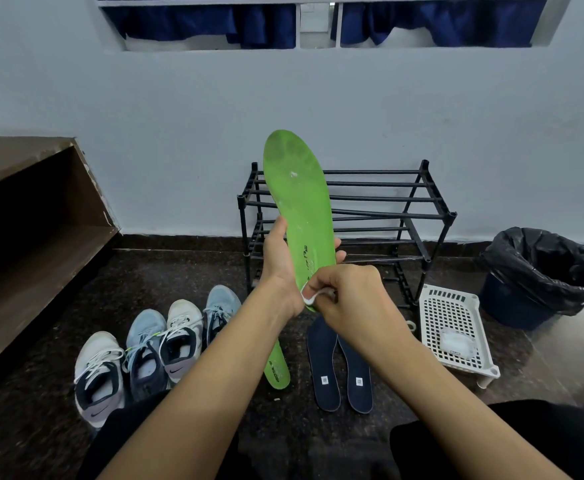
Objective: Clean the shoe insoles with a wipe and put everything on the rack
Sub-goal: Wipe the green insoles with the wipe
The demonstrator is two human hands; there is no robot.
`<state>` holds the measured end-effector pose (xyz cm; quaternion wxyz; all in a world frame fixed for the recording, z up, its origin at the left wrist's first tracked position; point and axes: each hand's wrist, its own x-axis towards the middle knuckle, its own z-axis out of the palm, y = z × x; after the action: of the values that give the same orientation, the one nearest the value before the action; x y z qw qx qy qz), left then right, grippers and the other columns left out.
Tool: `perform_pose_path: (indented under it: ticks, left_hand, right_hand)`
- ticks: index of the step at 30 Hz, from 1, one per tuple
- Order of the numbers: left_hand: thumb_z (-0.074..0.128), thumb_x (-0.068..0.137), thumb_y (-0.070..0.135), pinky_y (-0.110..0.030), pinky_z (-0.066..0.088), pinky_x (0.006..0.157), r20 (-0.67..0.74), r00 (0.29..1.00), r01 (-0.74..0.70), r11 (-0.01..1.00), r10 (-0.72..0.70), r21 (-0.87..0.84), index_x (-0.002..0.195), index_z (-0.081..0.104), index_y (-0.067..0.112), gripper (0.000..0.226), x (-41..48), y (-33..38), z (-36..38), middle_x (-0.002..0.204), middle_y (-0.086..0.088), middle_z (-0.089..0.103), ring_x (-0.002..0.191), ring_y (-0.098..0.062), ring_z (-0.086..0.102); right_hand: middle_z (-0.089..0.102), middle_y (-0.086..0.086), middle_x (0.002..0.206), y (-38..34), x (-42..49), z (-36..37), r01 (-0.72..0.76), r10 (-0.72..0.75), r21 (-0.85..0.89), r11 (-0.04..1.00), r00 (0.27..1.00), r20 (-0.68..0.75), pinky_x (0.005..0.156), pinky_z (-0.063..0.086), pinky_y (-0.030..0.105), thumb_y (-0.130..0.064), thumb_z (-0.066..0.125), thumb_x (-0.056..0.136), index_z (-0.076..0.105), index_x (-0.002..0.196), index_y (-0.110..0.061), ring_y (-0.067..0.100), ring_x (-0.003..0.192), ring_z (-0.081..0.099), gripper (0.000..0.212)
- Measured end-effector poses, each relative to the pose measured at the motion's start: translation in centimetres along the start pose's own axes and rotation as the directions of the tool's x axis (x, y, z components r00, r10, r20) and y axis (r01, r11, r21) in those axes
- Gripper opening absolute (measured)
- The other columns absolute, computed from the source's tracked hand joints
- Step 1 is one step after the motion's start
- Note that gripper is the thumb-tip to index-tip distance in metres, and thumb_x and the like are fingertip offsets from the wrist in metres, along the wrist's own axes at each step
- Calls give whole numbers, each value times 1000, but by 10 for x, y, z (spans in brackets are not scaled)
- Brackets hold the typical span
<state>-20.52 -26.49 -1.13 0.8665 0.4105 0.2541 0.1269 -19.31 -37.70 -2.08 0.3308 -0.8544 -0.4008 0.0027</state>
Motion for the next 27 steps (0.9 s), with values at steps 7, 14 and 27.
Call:
perform_pose_path:
  ticks: [7,14,27]
  left_hand:
    - [29,97,64,-34,55,71,-57,997,-53,998,54,16,104,70,5,73,2,-6,0,84,-17,72,76,-30,67]
    - [33,97,60,-35,53,76,-44,999,22,1000,-21,11,95,71,5,67,-1,-5,3,86,-20,72,84,-33,65]
    - [26,97,63,-33,54,70,-40,999,-25,1000,24,-19,106,68,4,73,0,1,-3,85,-17,72,70,-28,67]
  right_hand:
    - [61,-9,67,-5,4,5,35,-6,168,985,986,-167,58,36,1,4,58,77,74,83,-14,-4,56,49,24]
    - [72,2,82,-4,6,0,6,7,104,995,993,-120,63,36,3,0,60,79,76,86,-17,15,75,63,24]
    - [61,-9,65,-6,2,1,38,-22,158,987,994,-103,54,37,4,0,58,78,75,83,-17,-1,51,51,25]
